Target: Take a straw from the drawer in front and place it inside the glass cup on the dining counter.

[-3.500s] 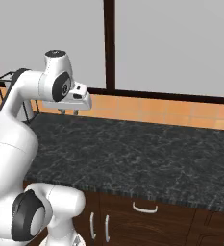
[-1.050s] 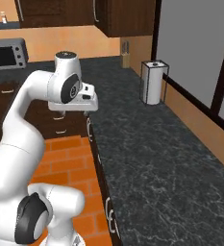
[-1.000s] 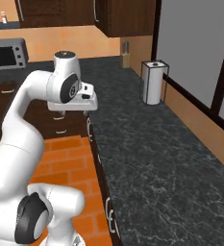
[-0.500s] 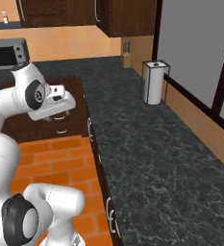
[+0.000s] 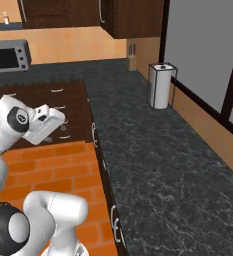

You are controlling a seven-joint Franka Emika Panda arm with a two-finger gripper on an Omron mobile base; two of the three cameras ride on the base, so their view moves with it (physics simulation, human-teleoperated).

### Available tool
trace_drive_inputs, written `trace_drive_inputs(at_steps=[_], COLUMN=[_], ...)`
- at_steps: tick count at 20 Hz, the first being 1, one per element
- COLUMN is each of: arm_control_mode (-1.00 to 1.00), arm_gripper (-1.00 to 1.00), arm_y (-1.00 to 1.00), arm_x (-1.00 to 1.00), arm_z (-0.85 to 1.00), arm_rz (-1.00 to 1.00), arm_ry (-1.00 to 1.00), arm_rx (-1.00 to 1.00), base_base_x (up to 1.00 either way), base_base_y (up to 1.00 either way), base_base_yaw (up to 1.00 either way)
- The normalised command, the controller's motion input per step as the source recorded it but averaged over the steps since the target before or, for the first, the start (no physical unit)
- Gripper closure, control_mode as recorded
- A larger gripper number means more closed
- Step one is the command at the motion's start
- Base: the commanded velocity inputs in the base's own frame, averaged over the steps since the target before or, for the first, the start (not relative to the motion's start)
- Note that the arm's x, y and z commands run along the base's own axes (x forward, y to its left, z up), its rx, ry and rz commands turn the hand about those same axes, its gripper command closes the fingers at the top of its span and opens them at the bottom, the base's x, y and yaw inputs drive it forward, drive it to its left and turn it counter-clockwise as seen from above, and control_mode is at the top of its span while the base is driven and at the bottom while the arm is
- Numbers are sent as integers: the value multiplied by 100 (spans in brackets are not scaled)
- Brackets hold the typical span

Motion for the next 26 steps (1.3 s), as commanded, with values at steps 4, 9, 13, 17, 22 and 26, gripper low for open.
trace_drive_inputs(at_steps=[4,9,13,17,22,26], arm_control_mode=[-100,-100,-100,-100,-100,-100], arm_gripper=[-100,-100,-100,-100,-100,-100], arm_y=[0,0,0,0,0,-2], arm_x=[28,30,34,33,37,24], arm_z=[-66,-65,-60,-49,-41,-34], arm_rz=[-2,-5,-5,-7,-6,-6], arm_ry=[-1,0,0,-1,-1,-3], arm_rx=[-30,-23,-23,-22,-16,-13], base_base_x=[0,0,0,0,0,0], base_base_y=[0,0,0,0,0,0], base_base_yaw=[0,0,0,0,0,0])
